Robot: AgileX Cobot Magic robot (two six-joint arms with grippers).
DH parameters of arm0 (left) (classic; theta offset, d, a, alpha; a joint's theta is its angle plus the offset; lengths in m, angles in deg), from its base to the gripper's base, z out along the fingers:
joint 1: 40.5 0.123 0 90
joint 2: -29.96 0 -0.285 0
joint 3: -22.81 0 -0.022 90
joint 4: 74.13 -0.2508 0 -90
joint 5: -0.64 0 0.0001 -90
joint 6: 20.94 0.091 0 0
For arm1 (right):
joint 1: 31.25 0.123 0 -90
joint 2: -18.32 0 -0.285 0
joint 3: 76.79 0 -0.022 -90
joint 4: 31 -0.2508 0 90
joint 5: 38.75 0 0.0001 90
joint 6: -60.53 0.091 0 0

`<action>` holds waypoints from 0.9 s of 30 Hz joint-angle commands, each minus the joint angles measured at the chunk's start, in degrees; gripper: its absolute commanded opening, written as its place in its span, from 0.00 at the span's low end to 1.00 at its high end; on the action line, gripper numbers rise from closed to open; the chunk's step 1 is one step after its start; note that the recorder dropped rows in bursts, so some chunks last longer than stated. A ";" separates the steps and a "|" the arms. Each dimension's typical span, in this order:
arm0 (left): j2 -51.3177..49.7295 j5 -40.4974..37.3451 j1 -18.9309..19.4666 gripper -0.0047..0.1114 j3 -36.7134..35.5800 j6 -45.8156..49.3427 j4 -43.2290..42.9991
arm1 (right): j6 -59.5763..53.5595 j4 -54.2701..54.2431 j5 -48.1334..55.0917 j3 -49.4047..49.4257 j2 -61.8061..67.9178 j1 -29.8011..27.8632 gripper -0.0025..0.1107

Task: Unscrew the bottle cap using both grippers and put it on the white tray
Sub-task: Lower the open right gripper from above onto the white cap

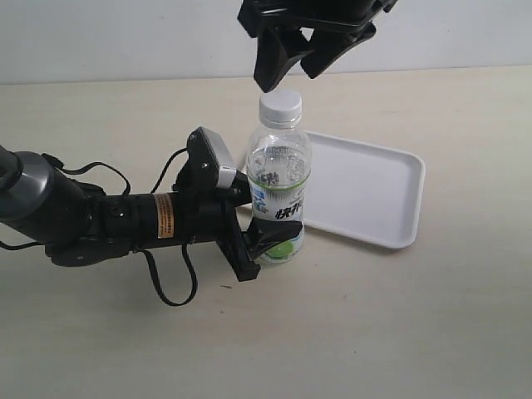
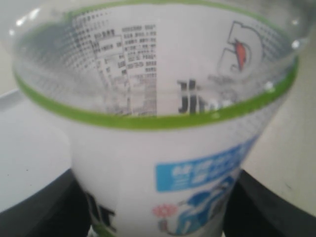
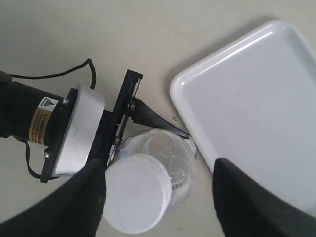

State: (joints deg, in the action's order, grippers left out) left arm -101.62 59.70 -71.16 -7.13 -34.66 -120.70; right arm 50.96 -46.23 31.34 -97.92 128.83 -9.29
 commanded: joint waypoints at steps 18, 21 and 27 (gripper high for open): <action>0.12 -3.67 -0.20 0.04 1.35 -0.43 0.32 | 3.43 3.24 -0.13 0.82 0.04 5.31 0.61; 0.12 -3.67 -0.20 0.04 1.35 -0.41 0.20 | 5.50 5.37 -0.13 0.82 0.04 5.31 0.61; 0.12 -3.42 -0.20 0.04 1.35 -0.68 -0.84 | 6.82 6.17 -0.13 0.82 -0.10 5.31 0.61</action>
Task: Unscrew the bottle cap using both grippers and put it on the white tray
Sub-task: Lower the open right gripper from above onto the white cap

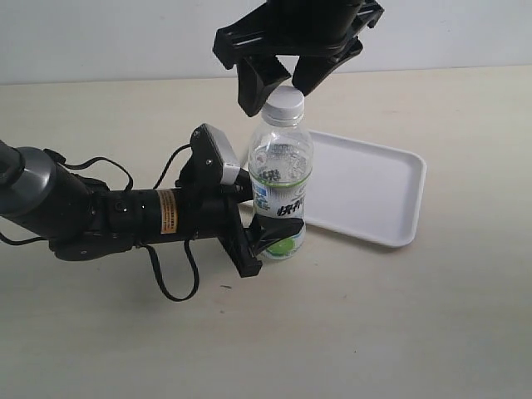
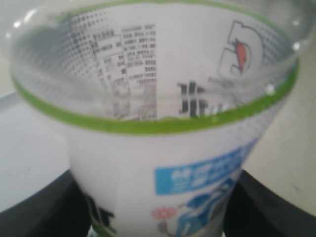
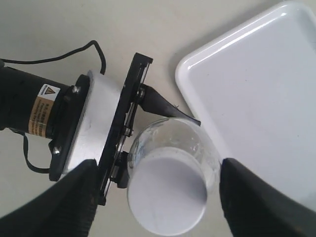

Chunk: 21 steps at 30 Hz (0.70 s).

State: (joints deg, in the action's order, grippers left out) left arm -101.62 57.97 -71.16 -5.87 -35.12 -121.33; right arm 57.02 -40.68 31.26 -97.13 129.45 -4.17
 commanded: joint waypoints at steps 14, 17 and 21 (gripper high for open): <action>0.12 -1.70 -0.20 0.04 0.08 -0.22 -0.21 | 2.17 2.79 -0.05 0.03 -0.62 0.19 0.57; 0.12 -1.70 -0.20 0.04 0.08 -0.22 -0.21 | 2.17 2.68 -0.05 0.20 -0.62 0.19 0.57; 0.12 -1.70 -0.20 0.04 0.08 -0.22 -0.21 | 2.17 2.33 -0.05 0.19 -0.14 0.19 0.57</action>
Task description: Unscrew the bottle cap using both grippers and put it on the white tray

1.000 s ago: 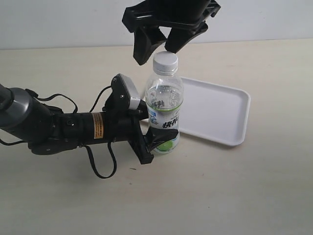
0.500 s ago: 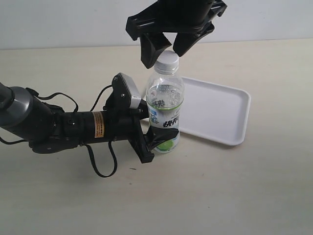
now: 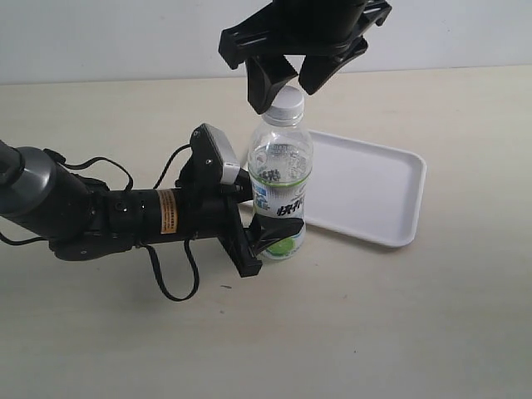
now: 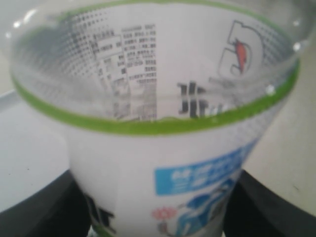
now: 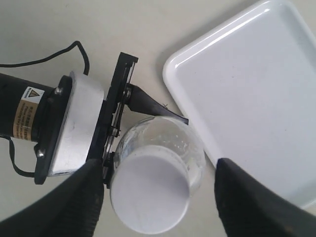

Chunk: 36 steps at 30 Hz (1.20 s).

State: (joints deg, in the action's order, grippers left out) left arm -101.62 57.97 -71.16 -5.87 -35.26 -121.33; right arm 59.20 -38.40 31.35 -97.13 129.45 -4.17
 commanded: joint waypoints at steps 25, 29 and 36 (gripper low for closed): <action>0.12 -1.70 -0.20 0.04 0.08 -0.08 -0.21 | -8.26 0.08 -0.14 0.19 0.03 0.19 0.02; 0.12 -1.70 -0.20 0.04 0.08 -0.08 -0.21 | -16.51 -0.13 -0.14 0.19 0.03 0.19 0.02; 0.12 -1.70 -0.20 0.04 0.08 -0.08 -0.21 | -40.09 0.10 -0.14 0.19 0.03 0.19 0.02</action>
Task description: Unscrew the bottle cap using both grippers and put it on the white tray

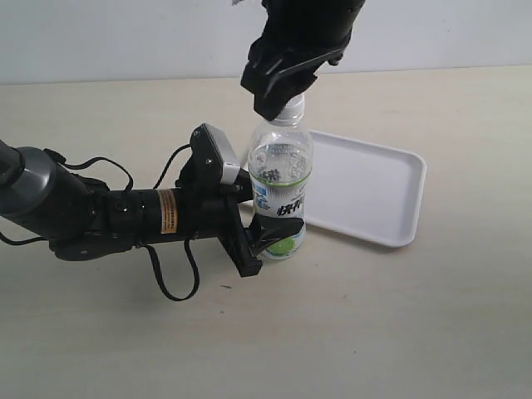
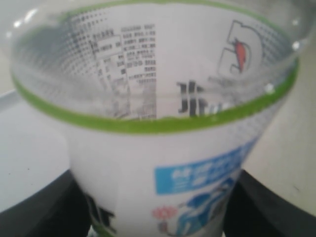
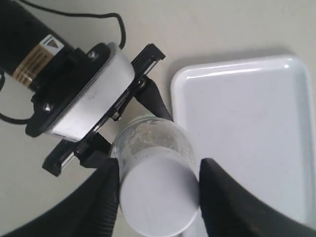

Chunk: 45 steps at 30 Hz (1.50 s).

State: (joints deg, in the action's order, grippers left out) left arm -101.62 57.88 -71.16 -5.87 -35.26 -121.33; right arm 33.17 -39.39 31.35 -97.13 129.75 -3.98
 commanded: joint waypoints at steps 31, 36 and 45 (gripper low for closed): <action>0.12 -1.61 -0.20 0.04 0.29 0.24 -0.35 | 26.73 -0.67 -0.14 -1.13 -2.19 0.00 0.63; 0.12 -1.61 -0.20 0.04 0.29 0.24 -0.35 | 30.53 0.57 -0.14 -1.13 -2.19 0.00 0.63; 0.12 -1.61 -0.20 0.04 0.29 0.24 -0.35 | 30.53 -0.75 -0.14 -1.13 0.69 0.00 0.63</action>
State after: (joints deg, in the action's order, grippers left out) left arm -101.62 57.74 -71.16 -5.64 -35.39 -121.47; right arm 63.45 -39.70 31.33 -97.77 129.65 -3.98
